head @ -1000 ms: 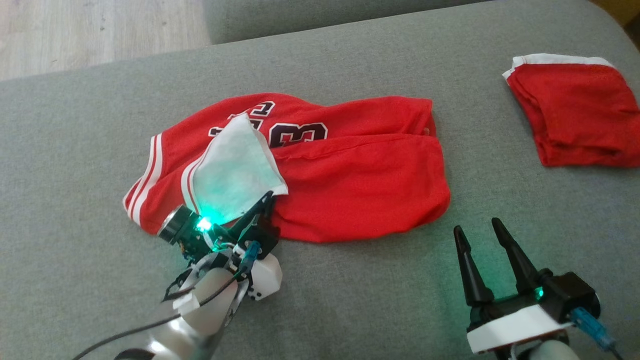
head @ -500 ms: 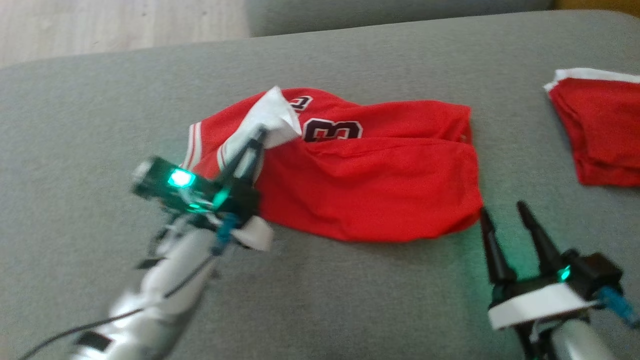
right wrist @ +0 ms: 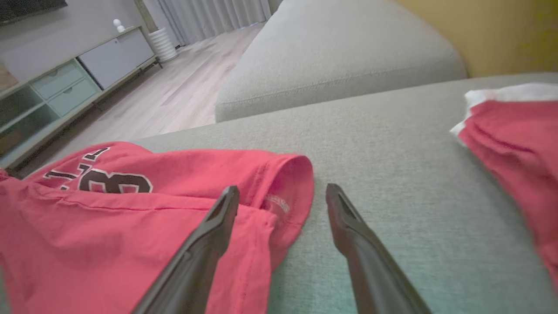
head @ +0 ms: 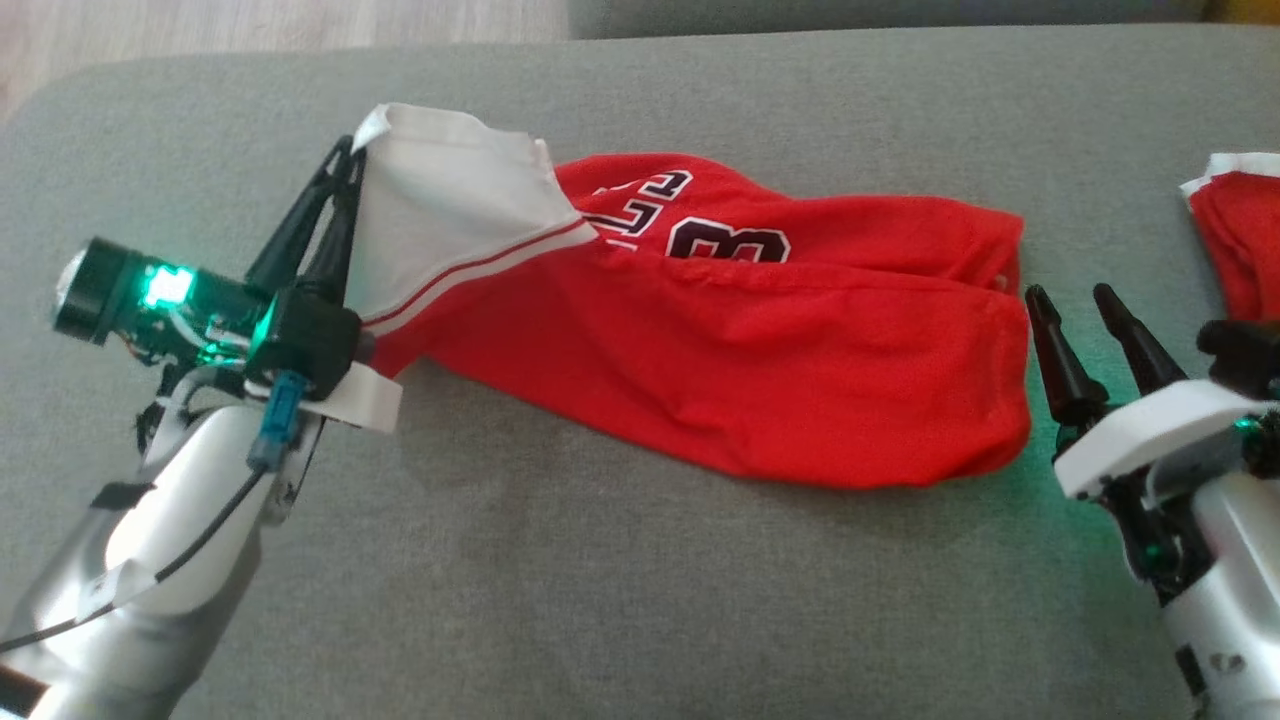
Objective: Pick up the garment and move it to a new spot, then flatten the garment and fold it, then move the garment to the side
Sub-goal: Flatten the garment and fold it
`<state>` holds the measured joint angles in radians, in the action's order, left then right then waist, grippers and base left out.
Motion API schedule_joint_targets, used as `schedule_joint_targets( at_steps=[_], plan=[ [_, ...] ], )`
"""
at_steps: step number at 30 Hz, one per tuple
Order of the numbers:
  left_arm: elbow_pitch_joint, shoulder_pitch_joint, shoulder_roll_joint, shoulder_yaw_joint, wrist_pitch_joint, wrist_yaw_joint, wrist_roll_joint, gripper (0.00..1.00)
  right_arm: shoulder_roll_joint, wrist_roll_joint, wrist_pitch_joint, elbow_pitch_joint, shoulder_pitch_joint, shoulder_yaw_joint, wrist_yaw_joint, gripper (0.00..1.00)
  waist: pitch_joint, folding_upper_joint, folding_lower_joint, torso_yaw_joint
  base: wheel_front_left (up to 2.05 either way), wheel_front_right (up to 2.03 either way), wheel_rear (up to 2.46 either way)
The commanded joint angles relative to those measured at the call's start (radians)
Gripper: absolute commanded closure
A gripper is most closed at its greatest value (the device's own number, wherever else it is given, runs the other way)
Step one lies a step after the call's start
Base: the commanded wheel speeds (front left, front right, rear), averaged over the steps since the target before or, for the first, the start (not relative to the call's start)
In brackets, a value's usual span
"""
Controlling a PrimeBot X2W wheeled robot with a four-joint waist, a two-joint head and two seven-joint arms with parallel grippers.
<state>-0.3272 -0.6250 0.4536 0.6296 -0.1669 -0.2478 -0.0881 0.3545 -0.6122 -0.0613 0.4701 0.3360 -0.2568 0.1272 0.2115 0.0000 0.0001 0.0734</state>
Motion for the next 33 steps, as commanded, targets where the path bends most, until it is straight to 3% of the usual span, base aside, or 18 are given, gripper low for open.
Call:
schedule_joint_targets(
  at_steps=[1, 5, 8, 9, 11, 12, 16, 21, 28, 33],
  plan=[
    [0.035, -0.029, 0.046, -0.053, 0.006, -0.013, -0.004, 1.00, 0.031, -0.045, 0.014, -0.014, 0.023, -0.030, 0.003, 0.00, 0.010, 0.0000, -0.0001, 0.009, 0.00, 0.00, 0.00],
    [0.050, -0.036, 0.050, -0.052, 0.018, -0.018, -0.004, 1.00, 0.070, -0.152, 0.067, 0.002, 0.046, -0.097, 0.003, 0.01, 0.023, 0.0000, -0.0001, 0.023, 0.00, 0.00, 0.00],
    [0.055, -0.039, 0.049, -0.050, 0.022, -0.021, -0.004, 1.00, 0.095, -0.202, 0.065, 0.003, 0.053, -0.130, 0.003, 0.11, 0.028, 0.0000, -0.0001, 0.029, 0.00, 0.00, 0.00],
    [0.055, -0.039, 0.049, -0.050, 0.023, -0.022, -0.006, 1.00, 0.100, -0.217, 0.060, 0.005, 0.055, -0.139, 0.003, 0.25, 0.029, 0.0000, -0.0001, 0.030, 0.00, 0.00, 0.00],
    [0.055, -0.039, 0.049, -0.049, 0.025, -0.023, -0.008, 1.00, 0.108, -0.243, 0.048, 0.012, 0.061, -0.153, 0.003, 0.29, 0.031, 0.0000, -0.0001, 0.032, 0.00, 0.00, 0.00],
    [0.055, -0.039, 0.049, -0.047, 0.026, -0.023, -0.009, 1.00, 0.111, -0.256, 0.046, 0.016, 0.064, -0.162, 0.003, 0.41, 0.032, 0.0000, -0.0001, 0.034, 0.00, 0.00, 0.00],
    [0.048, -0.042, 0.052, -0.044, 0.026, -0.021, -0.012, 1.00, 0.122, -0.297, 0.035, 0.035, 0.082, -0.195, 0.003, 0.57, 0.033, 0.0000, -0.0001, 0.037, 0.00, 0.00, 0.00],
    [0.041, -0.050, 0.051, -0.039, 0.028, -0.016, -0.018, 1.00, 0.137, -0.333, 0.020, 0.059, 0.103, -0.231, 0.003, 1.00, 0.034, 0.0000, -0.0001, 0.042, 0.00, 0.00, 0.00],
    [0.024, -0.053, 0.050, -0.038, 0.021, -0.016, -0.028, 1.00, 0.154, -0.370, 0.005, 0.076, 0.124, -0.276, 0.003, 1.00, 0.029, 0.0000, -0.0001, 0.042, 0.00, 0.00, 0.00],
    [0.030, -0.050, 0.055, -0.045, -0.015, -0.018, -0.040, 1.00, 0.185, -0.364, -0.092, 0.064, 0.153, -0.294, 0.003, 1.00, -0.010, 0.0000, -0.0001, 0.030, 0.00, 0.00, 0.00]
  ],
)
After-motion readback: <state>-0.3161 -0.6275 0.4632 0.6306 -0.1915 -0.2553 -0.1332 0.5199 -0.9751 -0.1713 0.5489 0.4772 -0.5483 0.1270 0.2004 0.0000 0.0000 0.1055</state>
